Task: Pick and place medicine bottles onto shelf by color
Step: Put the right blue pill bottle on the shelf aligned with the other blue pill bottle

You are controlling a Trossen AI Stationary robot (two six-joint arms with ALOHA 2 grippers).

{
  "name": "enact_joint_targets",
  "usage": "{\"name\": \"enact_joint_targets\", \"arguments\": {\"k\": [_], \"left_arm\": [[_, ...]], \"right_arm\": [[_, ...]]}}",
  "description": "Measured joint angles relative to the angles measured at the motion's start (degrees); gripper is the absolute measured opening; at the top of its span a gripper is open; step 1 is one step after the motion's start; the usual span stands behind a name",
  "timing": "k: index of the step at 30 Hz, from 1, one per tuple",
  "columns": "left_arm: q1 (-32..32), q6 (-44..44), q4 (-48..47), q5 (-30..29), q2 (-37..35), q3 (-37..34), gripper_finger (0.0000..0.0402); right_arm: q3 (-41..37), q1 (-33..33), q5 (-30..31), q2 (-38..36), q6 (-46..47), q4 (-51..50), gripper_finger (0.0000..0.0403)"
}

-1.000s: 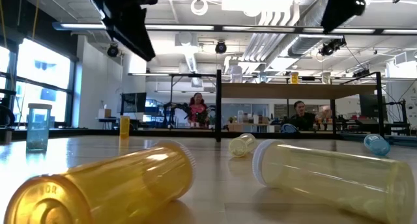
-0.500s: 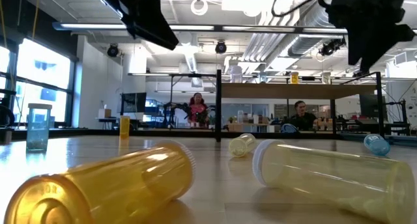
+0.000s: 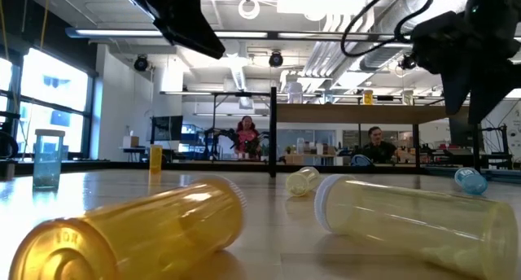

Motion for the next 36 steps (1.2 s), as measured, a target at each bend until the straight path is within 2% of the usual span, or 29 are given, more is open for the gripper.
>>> {"name": "enact_joint_targets", "arguments": {"k": [11, 20, 25, 36], "left_arm": [[0.0, 2.0, -0.1, -0.1, 0.0, 0.0, 0.0175], [0.0, 2.4, 0.3, -0.2, 0.0, 0.0, 0.0175], [0.0, 2.4, 0.3, -0.2, 0.0, 0.0, 0.0175], [0.0, 4.3, 0.2, -0.2, 0.0, 0.0, 0.0175]], "right_arm": [[-3.8, 0.7, -0.1, 1.9, 6.8, 3.7, 0.0181], [-3.8, 3.5, 0.4, 8.0, 11.8, 5.9, 0.0181], [-3.8, 4.4, 2.6, 11.1, 14.7, 7.6, 0.0181], [-3.8, 4.5, 2.2, 16.6, 18.8, 11.2, 0.0181]]}}
